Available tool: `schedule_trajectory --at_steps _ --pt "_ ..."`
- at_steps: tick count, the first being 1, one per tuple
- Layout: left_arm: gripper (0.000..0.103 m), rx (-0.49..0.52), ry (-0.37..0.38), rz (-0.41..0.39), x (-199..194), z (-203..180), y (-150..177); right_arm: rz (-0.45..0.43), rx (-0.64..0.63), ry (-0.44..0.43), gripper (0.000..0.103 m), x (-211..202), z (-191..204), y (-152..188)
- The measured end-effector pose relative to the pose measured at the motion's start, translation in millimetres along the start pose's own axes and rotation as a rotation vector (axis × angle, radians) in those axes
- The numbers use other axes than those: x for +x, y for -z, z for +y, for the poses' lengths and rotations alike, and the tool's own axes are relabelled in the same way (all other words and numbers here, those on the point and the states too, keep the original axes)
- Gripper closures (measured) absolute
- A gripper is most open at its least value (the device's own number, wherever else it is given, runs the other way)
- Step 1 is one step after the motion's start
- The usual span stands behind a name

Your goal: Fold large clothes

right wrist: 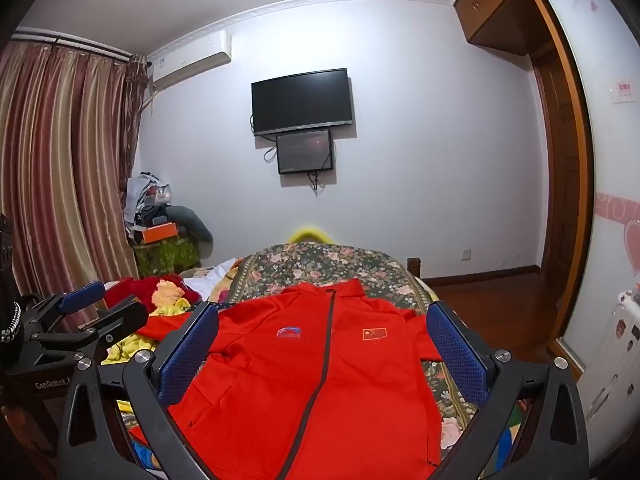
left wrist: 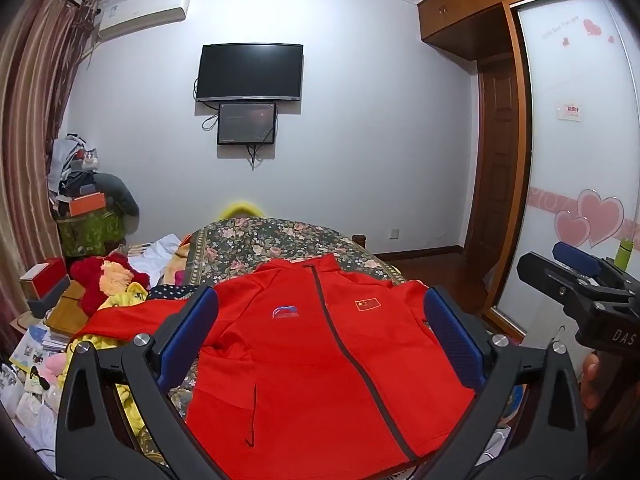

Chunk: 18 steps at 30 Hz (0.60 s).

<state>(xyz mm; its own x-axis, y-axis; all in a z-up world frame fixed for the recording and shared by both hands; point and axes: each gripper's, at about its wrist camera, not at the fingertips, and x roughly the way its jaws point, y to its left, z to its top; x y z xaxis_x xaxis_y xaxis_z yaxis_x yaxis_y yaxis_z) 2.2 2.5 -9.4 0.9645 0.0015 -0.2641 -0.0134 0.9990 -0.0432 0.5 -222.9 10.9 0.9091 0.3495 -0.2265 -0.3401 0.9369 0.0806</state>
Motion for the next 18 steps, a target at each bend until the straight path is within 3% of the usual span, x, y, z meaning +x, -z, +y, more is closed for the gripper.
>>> schedule_trajectory --at_steps 18 --pt "0.0 -0.004 -0.002 0.003 2.0 2.2 1.7 0.007 0.0 0.002 0.0 2.3 3.3 1.3"
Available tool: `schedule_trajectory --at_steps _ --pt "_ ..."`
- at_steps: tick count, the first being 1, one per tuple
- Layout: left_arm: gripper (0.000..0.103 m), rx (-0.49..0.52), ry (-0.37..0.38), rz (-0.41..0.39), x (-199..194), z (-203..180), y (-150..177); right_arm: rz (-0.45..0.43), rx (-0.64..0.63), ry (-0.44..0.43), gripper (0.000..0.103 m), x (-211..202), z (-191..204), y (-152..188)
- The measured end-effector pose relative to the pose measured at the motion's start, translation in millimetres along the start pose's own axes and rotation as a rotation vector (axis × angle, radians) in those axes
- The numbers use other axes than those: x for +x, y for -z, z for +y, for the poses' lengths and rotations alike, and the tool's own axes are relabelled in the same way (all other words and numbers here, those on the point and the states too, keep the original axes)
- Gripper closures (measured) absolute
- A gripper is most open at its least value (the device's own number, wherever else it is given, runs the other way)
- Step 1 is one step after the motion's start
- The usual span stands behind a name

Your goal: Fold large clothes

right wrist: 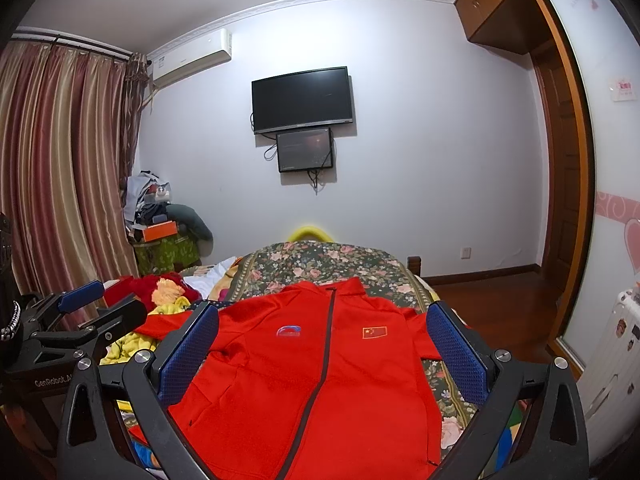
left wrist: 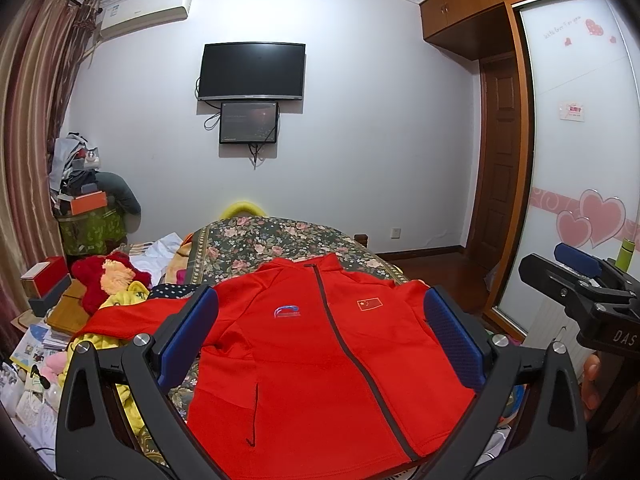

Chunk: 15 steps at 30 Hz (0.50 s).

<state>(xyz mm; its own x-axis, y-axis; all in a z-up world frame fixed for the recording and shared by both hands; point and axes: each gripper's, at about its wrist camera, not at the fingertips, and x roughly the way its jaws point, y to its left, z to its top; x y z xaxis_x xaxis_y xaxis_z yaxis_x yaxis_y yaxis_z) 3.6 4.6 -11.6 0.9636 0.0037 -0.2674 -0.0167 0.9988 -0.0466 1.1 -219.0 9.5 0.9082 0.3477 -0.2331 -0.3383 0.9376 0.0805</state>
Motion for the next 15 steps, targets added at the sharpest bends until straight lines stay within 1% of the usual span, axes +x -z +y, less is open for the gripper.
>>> schedule_trajectory --at_steps 15 --pt "0.0 -0.002 0.003 0.002 0.9 2.4 0.1 0.001 -0.003 -0.002 0.0 0.7 1.4 0.4"
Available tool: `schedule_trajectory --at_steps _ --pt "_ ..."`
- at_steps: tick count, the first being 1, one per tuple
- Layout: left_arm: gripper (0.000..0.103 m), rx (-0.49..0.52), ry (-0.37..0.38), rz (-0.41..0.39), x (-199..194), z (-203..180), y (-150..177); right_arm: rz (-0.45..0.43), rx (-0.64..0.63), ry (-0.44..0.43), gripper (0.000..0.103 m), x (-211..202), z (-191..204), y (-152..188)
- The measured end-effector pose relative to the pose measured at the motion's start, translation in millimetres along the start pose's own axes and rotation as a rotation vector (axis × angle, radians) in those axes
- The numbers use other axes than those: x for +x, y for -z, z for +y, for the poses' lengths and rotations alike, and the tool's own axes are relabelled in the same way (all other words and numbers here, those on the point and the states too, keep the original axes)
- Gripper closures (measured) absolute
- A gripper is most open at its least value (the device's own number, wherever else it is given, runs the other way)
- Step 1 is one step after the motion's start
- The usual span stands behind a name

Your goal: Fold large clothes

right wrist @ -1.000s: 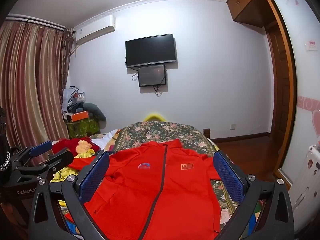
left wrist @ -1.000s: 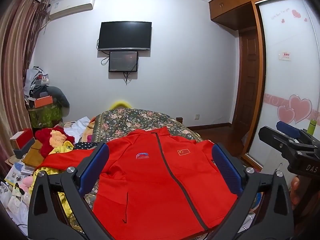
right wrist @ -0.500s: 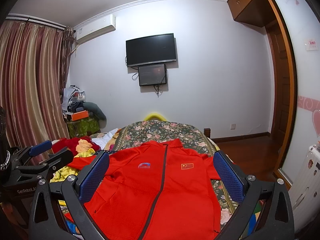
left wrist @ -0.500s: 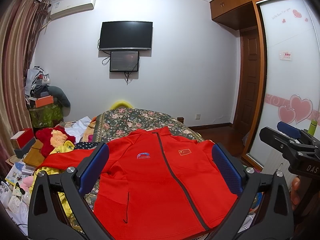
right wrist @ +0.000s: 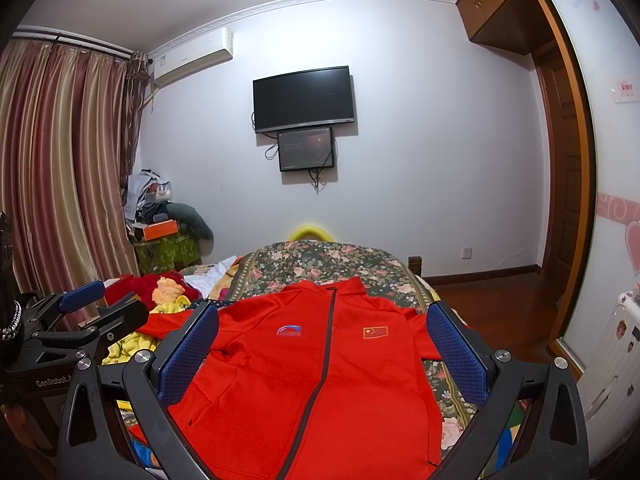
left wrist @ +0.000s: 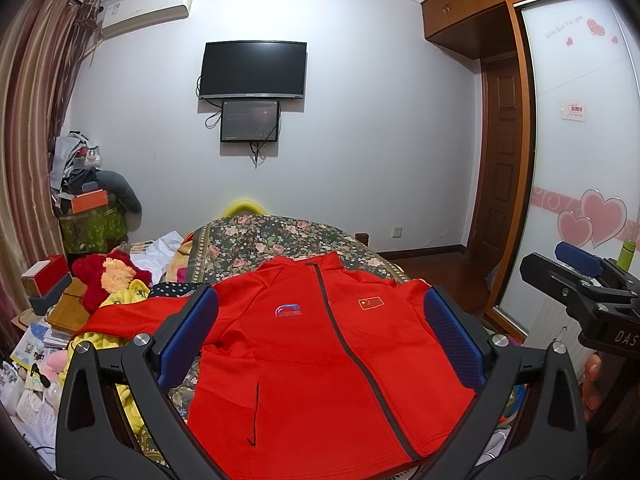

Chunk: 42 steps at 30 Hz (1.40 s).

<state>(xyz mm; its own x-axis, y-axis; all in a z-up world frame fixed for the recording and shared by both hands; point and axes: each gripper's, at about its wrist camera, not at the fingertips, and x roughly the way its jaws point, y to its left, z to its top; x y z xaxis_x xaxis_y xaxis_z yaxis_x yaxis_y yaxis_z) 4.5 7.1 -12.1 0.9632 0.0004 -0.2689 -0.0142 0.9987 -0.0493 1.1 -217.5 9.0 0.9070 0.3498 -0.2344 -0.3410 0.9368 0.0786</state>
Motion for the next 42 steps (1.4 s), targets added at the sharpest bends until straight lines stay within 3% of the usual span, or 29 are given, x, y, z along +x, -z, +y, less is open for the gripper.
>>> schedule_trajectory --at_steps 33,42 --pt "0.0 -0.002 -0.025 0.004 1.2 7.1 4.2 0.012 -0.007 0.012 0.0 5.5 4.1 10.6" --pt "0.0 -0.041 -0.029 0.053 31.0 25.9 4.1 0.015 -0.02 0.043 0.0 29.5 6.9 7.1"
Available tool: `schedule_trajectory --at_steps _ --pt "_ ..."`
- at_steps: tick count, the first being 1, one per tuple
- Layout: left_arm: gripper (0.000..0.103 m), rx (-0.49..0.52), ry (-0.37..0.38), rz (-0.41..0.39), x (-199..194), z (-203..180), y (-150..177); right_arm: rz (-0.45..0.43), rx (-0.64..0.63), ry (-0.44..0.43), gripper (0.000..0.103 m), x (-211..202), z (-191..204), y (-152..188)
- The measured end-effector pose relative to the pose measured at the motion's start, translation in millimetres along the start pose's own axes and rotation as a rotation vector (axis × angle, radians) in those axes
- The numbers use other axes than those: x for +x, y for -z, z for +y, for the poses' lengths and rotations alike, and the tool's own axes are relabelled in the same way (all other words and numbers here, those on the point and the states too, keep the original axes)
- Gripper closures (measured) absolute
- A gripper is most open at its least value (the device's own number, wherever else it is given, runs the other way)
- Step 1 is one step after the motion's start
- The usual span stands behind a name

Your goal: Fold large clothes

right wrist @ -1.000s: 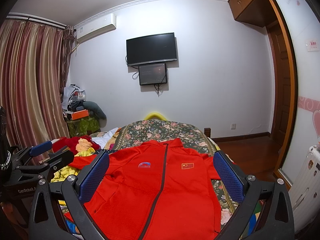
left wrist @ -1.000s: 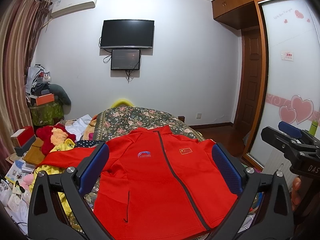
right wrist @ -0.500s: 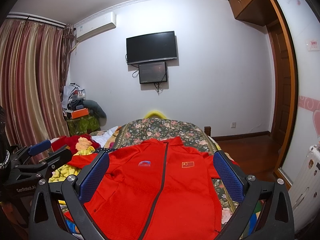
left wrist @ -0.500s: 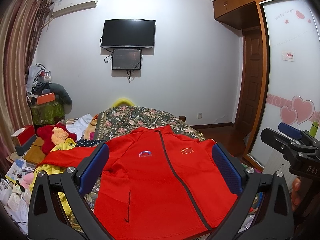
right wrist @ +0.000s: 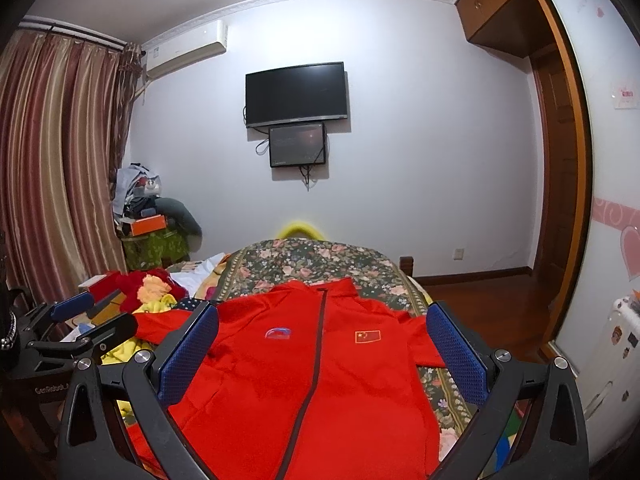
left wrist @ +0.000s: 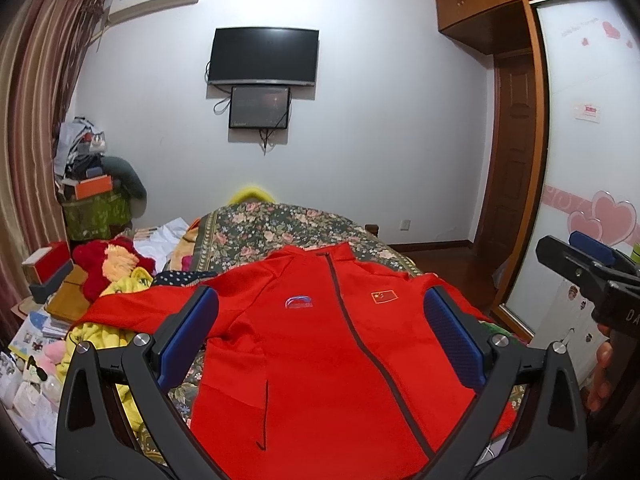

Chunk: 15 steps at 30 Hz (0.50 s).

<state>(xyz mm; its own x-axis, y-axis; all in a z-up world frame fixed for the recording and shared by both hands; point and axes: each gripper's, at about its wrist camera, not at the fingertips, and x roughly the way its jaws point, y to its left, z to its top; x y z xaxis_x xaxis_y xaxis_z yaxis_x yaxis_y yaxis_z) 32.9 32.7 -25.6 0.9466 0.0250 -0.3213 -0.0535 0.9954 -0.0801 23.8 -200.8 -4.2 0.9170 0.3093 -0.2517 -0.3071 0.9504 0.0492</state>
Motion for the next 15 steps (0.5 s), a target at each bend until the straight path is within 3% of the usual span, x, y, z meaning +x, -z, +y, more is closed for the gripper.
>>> schedule_trajectory --at_steps 8,15 --pt "0.0 -0.016 -0.037 0.037 46.0 40.4 -8.2 0.082 -0.005 -0.007 0.0 74.4 7.3 -12.0" --pt "0.0 -0.024 -0.125 0.112 116.8 113.0 -16.1 0.145 -0.032 0.019 0.0 160.7 14.1 -19.0"
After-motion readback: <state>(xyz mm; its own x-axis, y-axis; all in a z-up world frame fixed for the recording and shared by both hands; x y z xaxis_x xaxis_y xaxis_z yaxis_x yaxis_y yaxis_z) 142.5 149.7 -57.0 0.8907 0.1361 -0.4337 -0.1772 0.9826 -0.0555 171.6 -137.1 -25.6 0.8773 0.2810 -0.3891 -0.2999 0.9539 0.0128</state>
